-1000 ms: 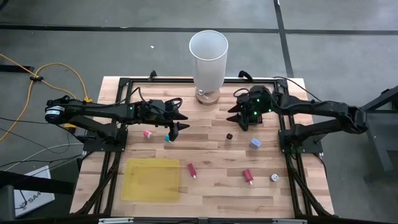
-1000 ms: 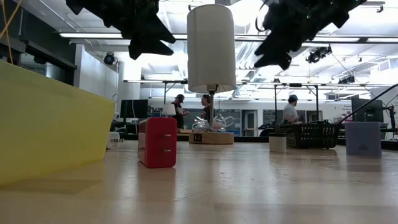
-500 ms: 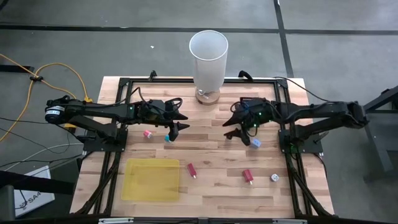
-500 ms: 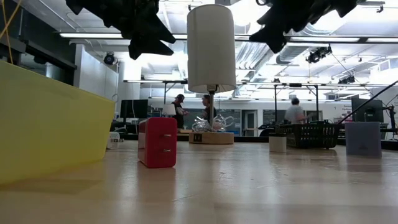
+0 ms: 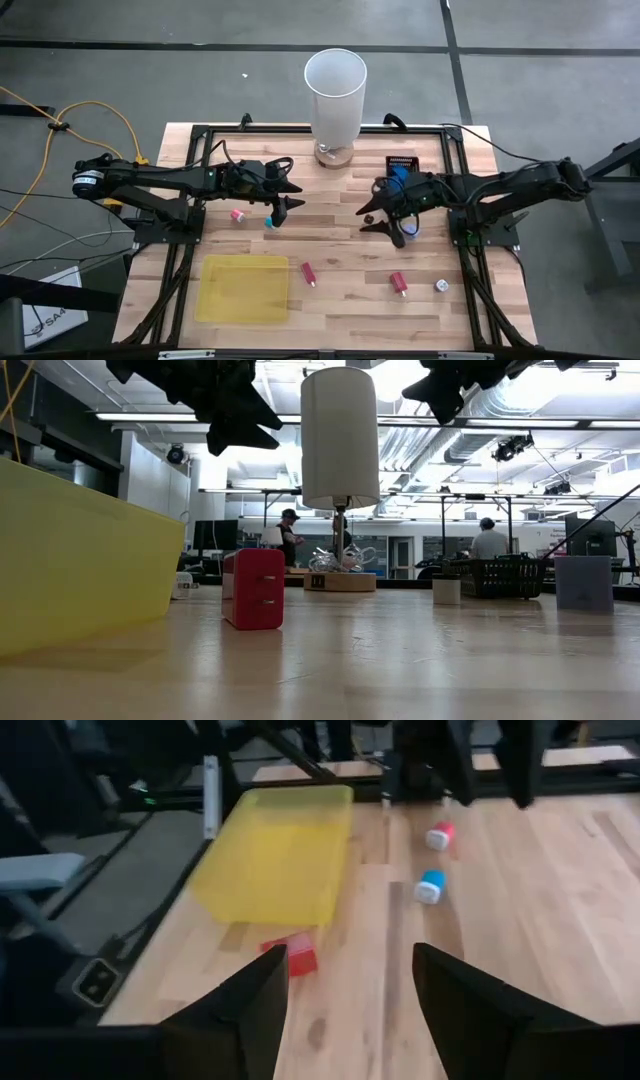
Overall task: Pick & Place Office items
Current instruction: Put the pink charger adapter into the yellow bin
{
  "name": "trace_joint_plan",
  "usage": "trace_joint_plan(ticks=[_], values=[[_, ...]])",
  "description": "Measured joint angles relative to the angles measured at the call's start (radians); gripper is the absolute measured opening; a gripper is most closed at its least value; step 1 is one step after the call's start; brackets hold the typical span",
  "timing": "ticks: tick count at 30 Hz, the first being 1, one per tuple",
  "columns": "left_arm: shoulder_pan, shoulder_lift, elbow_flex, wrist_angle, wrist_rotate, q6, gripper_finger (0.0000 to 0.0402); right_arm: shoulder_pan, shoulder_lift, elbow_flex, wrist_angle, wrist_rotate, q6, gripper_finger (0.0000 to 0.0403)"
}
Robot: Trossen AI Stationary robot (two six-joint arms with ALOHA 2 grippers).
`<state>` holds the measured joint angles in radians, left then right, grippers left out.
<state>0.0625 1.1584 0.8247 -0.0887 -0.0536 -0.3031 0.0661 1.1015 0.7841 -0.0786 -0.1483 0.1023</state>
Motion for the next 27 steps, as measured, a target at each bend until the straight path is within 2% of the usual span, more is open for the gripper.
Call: trace_joint_plan(ticks=[6,21,27], values=[[0.0,0.0,0.0,0.0,0.0,0.0,0.019,0.0,-0.081,0.002,-0.076,0.121,-0.011,0.0201],[0.0,0.0,0.0,0.0,0.0,0.0,0.019,0.119,-0.12,0.0,-0.142,0.207,0.009,0.0201],[0.0,0.0,0.0,0.0,0.0,0.0,0.019,0.124,-0.12,0.0,-0.143,0.252,0.008,0.0201]])
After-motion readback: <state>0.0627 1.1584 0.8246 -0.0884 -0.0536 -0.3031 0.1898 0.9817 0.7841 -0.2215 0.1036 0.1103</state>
